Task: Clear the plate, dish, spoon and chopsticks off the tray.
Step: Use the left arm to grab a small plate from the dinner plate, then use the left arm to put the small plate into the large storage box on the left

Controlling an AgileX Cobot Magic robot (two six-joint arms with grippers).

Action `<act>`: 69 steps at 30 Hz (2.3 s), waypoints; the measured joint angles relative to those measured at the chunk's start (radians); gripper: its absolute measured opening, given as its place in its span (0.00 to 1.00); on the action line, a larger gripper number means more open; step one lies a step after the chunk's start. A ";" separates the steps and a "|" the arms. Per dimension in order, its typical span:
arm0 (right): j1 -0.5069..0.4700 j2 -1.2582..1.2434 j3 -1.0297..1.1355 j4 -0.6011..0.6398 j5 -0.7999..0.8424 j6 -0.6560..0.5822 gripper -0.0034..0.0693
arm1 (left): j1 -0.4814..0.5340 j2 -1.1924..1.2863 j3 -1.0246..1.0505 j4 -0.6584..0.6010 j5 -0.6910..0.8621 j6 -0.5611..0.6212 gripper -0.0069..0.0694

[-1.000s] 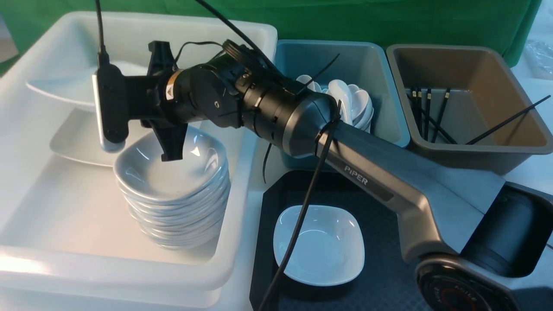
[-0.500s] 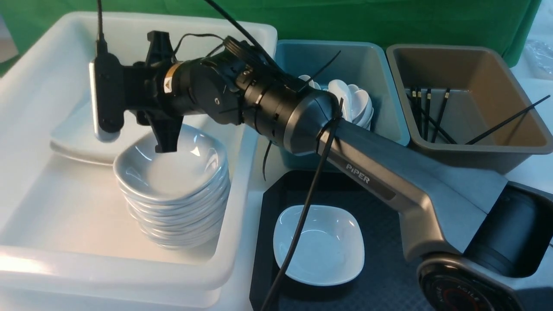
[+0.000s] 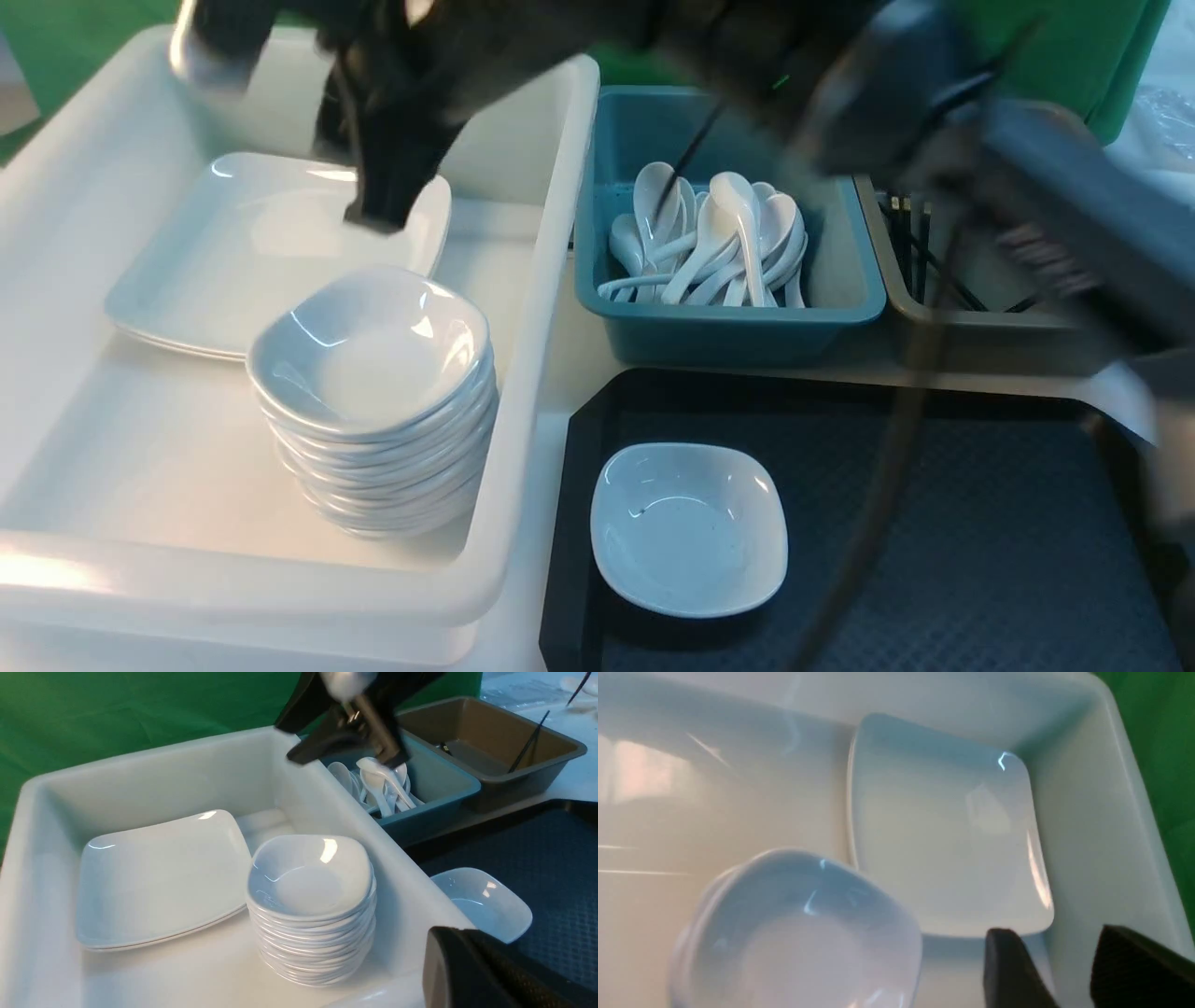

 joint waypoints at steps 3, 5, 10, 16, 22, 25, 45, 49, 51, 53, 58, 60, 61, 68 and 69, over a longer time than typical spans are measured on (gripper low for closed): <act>-0.002 -0.103 -0.003 0.000 0.150 0.094 0.26 | 0.000 0.077 0.000 -0.073 0.000 0.059 0.10; -0.002 -0.157 -0.007 -0.012 0.218 0.145 0.17 | 0.000 0.149 0.000 -0.133 0.000 0.102 0.10; -0.002 -0.280 0.066 -0.173 0.237 0.377 0.07 | -0.013 0.362 -0.005 -0.239 -0.005 0.177 0.10; -0.004 -0.614 0.482 -0.267 0.237 0.591 0.07 | -0.182 0.600 -0.005 -0.185 -0.041 0.259 0.10; -0.004 -0.973 1.004 -0.271 0.232 0.813 0.07 | -0.387 0.858 -0.005 -0.114 -0.195 0.191 0.10; -0.004 -1.101 1.180 -0.271 0.231 0.891 0.07 | -0.462 0.982 -0.026 -0.113 -0.275 0.155 0.10; -0.004 -1.698 1.557 -0.270 0.232 1.033 0.09 | -0.570 1.701 -0.513 0.109 -0.309 -0.097 0.70; -0.004 -1.703 1.559 -0.270 0.232 1.033 0.09 | -0.570 1.751 -0.523 0.175 -0.328 -0.120 0.75; -0.004 -1.703 1.559 -0.269 0.232 1.032 0.09 | -0.570 1.777 -0.523 0.203 -0.330 -0.141 0.75; -0.004 -1.703 1.559 -0.269 0.232 1.032 0.09 | -0.570 1.788 -0.526 0.225 -0.338 -0.166 0.70; -0.004 -1.703 1.559 -0.267 0.232 1.032 0.10 | -0.574 1.791 -0.532 0.228 -0.338 -0.196 0.48; -0.004 -1.703 1.559 -0.267 0.232 1.032 0.10 | -0.575 1.776 -0.534 0.230 -0.320 -0.191 0.36; -0.004 -1.703 1.559 -0.267 0.232 1.032 0.10 | -0.576 1.766 -0.534 0.226 -0.312 -0.184 0.35; -0.004 -1.703 1.559 -0.267 0.225 1.032 0.10 | -0.636 1.566 -0.528 0.153 -0.249 -0.153 0.14; -0.004 -1.703 1.559 -0.267 0.217 1.032 0.10 | -0.648 1.514 -0.528 0.154 -0.248 -0.147 0.13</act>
